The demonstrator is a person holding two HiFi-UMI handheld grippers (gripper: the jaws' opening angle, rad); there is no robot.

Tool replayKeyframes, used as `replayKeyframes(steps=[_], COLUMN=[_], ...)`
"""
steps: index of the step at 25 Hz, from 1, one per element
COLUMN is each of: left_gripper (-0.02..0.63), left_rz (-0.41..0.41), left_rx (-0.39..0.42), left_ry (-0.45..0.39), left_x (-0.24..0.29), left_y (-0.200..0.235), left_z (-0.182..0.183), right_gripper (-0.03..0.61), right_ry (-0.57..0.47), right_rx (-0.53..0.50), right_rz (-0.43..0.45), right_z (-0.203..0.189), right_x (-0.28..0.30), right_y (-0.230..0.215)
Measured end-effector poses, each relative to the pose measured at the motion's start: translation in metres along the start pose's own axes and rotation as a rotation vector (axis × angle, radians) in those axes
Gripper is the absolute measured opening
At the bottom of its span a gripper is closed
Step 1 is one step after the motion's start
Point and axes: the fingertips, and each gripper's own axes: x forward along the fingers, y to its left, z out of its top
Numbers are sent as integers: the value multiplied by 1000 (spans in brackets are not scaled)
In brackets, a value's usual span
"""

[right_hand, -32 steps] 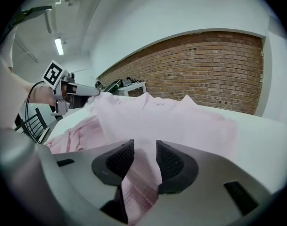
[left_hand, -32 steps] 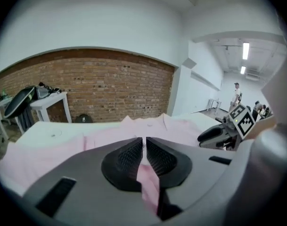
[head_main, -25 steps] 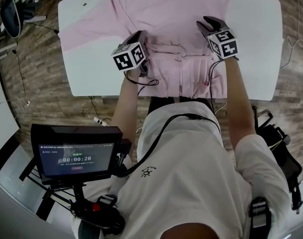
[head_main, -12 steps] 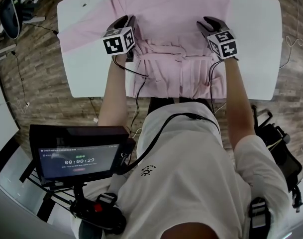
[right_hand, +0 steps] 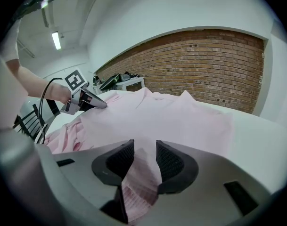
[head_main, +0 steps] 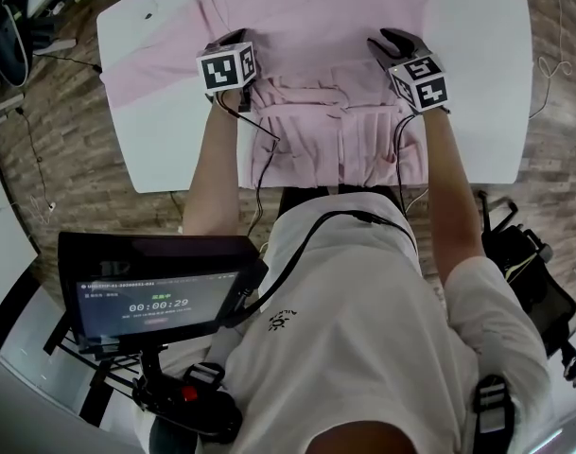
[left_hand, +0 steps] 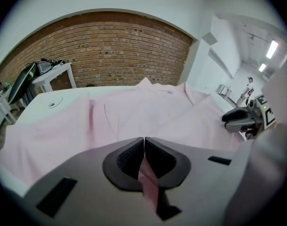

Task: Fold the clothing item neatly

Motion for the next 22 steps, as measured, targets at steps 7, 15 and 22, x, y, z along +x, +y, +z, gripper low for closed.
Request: replayKeyframes(steps=[7, 15, 22], left_gripper=[11, 11, 11], left_rz=[-56, -49, -21], left_rx=[33, 184, 138], left_ry=[-84, -161, -48], left_x=[-14, -17, 12], left_y=[-7, -1, 27], left_z=[34, 99, 91], right_gripper=[144, 144, 144], right_ry=[-13, -72, -55], right_rx=[22, 81, 128], right_rz=[5, -35, -81], right_z=[1, 9, -9], right_x=[-5, -24, -36], right_y=[-1, -16, -35])
